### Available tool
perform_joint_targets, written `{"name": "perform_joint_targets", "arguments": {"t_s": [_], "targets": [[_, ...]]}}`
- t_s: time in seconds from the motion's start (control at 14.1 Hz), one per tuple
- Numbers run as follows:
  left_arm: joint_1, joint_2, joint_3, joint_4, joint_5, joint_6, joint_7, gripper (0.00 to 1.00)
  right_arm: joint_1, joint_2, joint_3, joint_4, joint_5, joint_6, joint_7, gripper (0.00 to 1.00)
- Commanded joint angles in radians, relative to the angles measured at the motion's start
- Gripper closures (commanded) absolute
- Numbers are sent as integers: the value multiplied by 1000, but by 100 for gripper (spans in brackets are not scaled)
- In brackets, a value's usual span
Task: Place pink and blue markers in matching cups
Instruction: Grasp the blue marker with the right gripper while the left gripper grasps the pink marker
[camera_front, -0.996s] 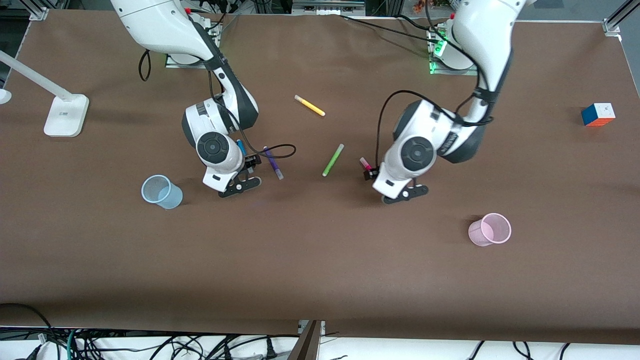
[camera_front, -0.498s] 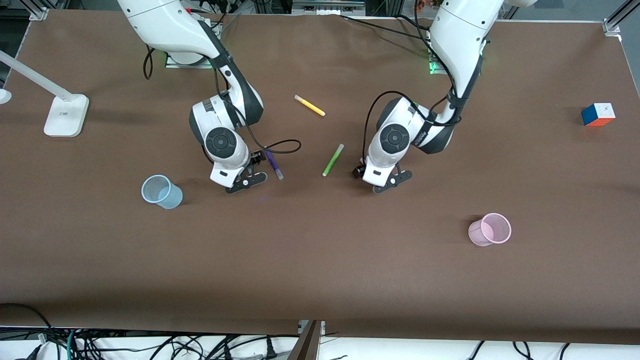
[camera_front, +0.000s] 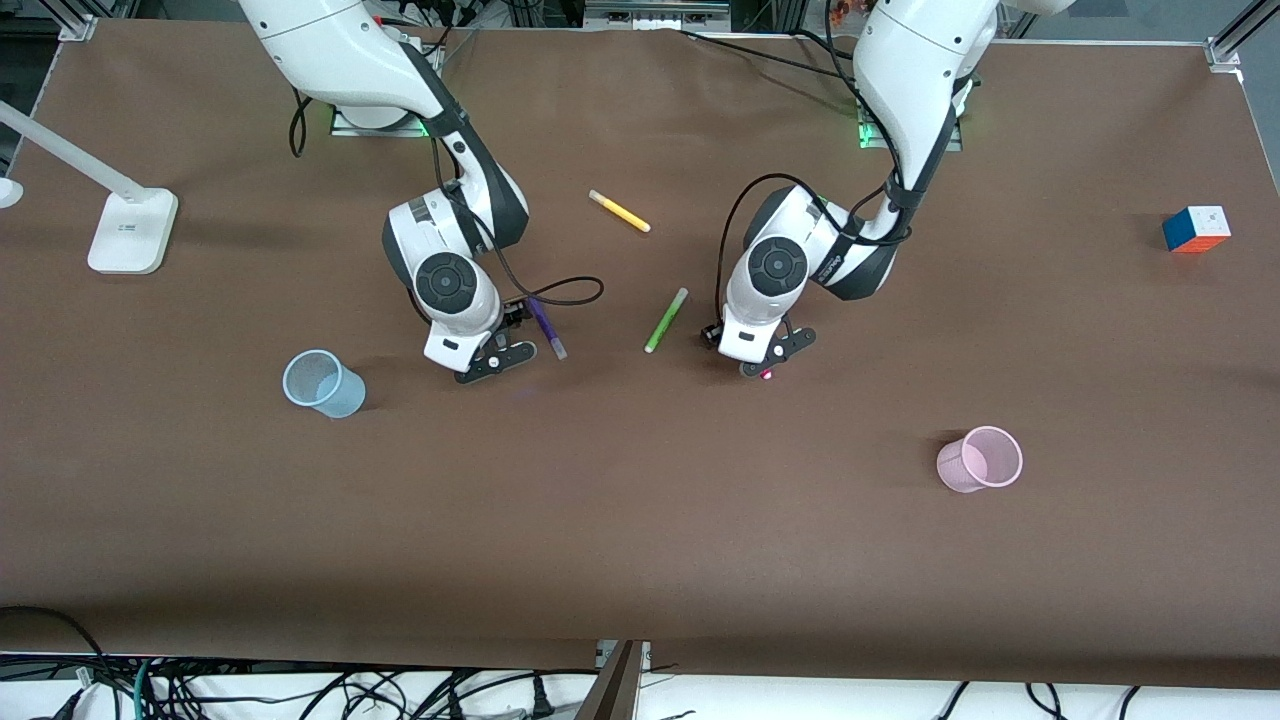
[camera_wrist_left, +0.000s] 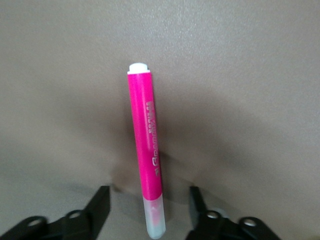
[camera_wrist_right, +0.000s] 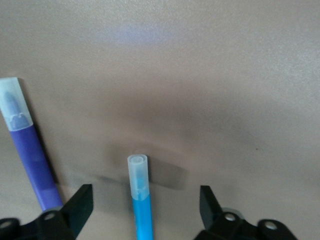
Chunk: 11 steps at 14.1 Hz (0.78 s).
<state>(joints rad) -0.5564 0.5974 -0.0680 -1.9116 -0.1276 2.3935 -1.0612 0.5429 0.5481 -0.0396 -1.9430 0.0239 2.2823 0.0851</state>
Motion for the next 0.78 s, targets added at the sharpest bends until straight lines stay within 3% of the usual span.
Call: {"name": "perform_joint_targets", "arguments": {"t_s": [0.0, 0.21, 0.28, 0.43, 0.71], "targets": [[6, -41, -1, -30, -27, 1, 1, 71, 5, -2, 0, -17, 5, 20, 12, 28], [9, -50, 2, -23, -14, -37, 16, 87, 5, 1, 0, -17, 5, 25, 12, 29], [10, -54, 5, -18, -9, -59, 17, 89, 5, 1, 0, -17, 5, 25, 12, 38], [12, -57, 11, 20, 15, -118, 45, 90, 5, 1, 0, -17, 5, 31, 12, 43], [47, -53, 13, 129, 86, -314, 147, 90, 5, 1, 0, -17, 5, 36, 12, 82]]}}
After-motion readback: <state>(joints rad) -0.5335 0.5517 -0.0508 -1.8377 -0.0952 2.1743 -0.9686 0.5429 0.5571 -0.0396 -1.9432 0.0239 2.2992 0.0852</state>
